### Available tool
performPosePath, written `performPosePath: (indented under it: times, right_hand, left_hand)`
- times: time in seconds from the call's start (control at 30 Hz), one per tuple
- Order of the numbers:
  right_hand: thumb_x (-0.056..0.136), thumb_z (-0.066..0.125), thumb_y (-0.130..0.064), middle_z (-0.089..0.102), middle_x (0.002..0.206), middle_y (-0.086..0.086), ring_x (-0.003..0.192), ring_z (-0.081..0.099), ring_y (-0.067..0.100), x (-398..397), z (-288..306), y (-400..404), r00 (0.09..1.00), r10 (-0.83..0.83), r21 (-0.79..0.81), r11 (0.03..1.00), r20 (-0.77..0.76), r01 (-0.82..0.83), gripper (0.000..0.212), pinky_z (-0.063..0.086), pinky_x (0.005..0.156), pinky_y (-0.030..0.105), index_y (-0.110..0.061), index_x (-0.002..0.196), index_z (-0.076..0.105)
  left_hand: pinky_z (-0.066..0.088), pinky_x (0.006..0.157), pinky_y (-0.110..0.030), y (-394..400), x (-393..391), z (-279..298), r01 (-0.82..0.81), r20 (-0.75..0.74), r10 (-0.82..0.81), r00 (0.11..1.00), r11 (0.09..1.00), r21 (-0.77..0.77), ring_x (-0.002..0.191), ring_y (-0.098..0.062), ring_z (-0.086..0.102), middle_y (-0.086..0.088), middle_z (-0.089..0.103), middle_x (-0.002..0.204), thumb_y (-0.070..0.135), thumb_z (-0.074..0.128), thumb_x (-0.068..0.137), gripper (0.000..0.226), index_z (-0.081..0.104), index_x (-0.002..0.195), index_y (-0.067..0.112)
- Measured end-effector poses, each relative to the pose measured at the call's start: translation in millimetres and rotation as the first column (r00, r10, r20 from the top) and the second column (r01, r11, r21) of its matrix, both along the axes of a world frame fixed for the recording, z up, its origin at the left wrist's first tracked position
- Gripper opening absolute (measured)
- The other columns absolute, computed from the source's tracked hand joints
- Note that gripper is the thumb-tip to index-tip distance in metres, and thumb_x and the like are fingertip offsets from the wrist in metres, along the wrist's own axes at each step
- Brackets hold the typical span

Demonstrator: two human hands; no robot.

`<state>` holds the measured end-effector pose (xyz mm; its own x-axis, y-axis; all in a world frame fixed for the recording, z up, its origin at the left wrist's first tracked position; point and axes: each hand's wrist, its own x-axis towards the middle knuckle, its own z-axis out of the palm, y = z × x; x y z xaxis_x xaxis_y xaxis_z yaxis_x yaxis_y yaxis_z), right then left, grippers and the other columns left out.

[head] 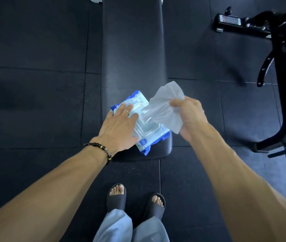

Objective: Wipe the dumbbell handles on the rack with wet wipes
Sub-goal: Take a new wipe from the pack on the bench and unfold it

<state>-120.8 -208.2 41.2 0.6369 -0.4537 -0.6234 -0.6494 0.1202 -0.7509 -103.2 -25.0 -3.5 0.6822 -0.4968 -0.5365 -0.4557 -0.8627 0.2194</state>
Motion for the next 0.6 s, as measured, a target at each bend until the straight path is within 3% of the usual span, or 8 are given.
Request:
performPosePath:
  times: [0.07, 0.17, 0.23, 0.3, 0.33, 0.37, 0.47, 0.6]
  right_hand:
    - [0.083, 0.063, -0.005, 0.067, 0.078, 0.007, 0.076, 0.065, 0.027, 2, 12, -14, 0.998, 0.058, -0.013, 0.998, -0.007, -0.058, 0.014, 0.058, 0.073, 0.043, -0.012, 0.072, 0.065]
    - [0.085, 0.068, -0.006, 0.073, 0.08, 0.004, 0.074, 0.067, 0.018, -11, 29, -26, 0.955, 0.288, -0.081, 0.953, -0.067, -0.293, 0.008, 0.058, 0.073, 0.036, -0.014, 0.082, 0.072]
    - [0.086, 0.072, -0.01, 0.076, 0.083, 0.001, 0.073, 0.069, 0.014, -27, 37, -31, 0.946, 0.316, -0.052, 0.946, -0.077, -0.32, 0.007, 0.057, 0.07, 0.031, -0.017, 0.085, 0.073]
    - [0.087, 0.074, -0.013, 0.077, 0.086, 0.002, 0.075, 0.07, 0.015, -44, 44, -38, 0.959, 0.278, -0.002, 0.961, -0.049, -0.278, 0.004, 0.056, 0.067, 0.029, -0.016, 0.089, 0.074]
    - [0.088, 0.075, -0.015, 0.077, 0.089, 0.006, 0.077, 0.071, 0.017, -52, 47, -43, 0.966, 0.257, 0.033, 0.966, -0.038, -0.255, 0.004, 0.057, 0.068, 0.031, -0.014, 0.092, 0.074]
    - [0.09, 0.074, -0.019, 0.077, 0.093, 0.01, 0.08, 0.071, 0.019, -61, 49, -49, 0.97, 0.241, 0.061, 0.969, -0.032, -0.239, 0.009, 0.057, 0.071, 0.034, -0.011, 0.095, 0.074]
    - [0.099, 0.063, -0.033, 0.075, 0.099, 0.019, 0.082, 0.072, 0.025, -94, 54, -75, 0.977, 0.206, 0.094, 0.975, -0.062, -0.2, 0.035, 0.057, 0.073, 0.036, 0.0, 0.104, 0.072]
    - [0.097, 0.064, -0.037, 0.071, 0.08, 0.015, 0.069, 0.067, 0.028, -155, 68, -118, 0.992, 0.065, 0.014, 0.998, -0.111, -0.064, 0.044, 0.055, 0.065, 0.039, 0.007, 0.092, 0.066]
  left_hand:
    - [0.027, 0.116, -0.042, -3, 0, 14, -0.035, 0.019, 0.035, 0.999, 0.999, -0.042, 0.147, -0.026, 0.021, -0.009, 0.028, 0.158, 0.03, 0.057, 0.088, 0.058, 0.042, 0.142, 0.017]
    - [0.037, 0.105, -0.035, -12, -1, 44, -0.279, -0.042, 0.282, 0.958, 0.898, -0.341, 0.134, -0.023, 0.041, -0.003, 0.047, 0.146, 0.003, 0.047, 0.085, 0.056, 0.048, 0.14, 0.013]
    - [0.037, 0.106, -0.032, -24, -1, 64, -0.543, -0.34, 0.426, 0.839, 0.705, -0.456, 0.13, -0.018, 0.046, 0.001, 0.055, 0.138, 0.0, 0.042, 0.089, 0.052, 0.051, 0.137, 0.017]
    - [0.041, 0.1, -0.031, -40, 0, 77, -0.736, -0.663, 0.375, 0.648, 0.533, -0.417, 0.115, -0.014, 0.061, 0.002, 0.069, 0.116, 0.007, 0.046, 0.095, 0.032, 0.063, 0.119, 0.02]
    - [0.044, 0.093, -0.029, -47, -1, 79, -0.754, -0.732, 0.314, 0.604, 0.521, -0.399, 0.104, -0.012, 0.066, 0.002, 0.073, 0.104, 0.016, 0.052, 0.097, 0.02, 0.066, 0.111, 0.019]
    - [0.045, 0.085, -0.027, -55, -3, 81, -0.722, -0.738, 0.265, 0.621, 0.561, -0.406, 0.093, -0.009, 0.068, 0.002, 0.073, 0.094, 0.027, 0.059, 0.096, 0.014, 0.068, 0.105, 0.019]
    - [0.037, 0.065, -0.026, -81, -19, 80, -0.554, -0.635, 0.201, 0.746, 0.717, -0.423, 0.064, -0.009, 0.05, -0.001, 0.055, 0.067, 0.039, 0.073, 0.086, 0.028, 0.063, 0.073, 0.017]
    - [0.029, 0.061, -0.028, -133, -51, 91, -0.522, -0.717, 0.094, 0.691, 0.751, -0.405, 0.061, -0.013, 0.041, 0.001, 0.045, 0.061, 0.033, 0.076, 0.078, 0.039, 0.05, 0.051, 0.022]
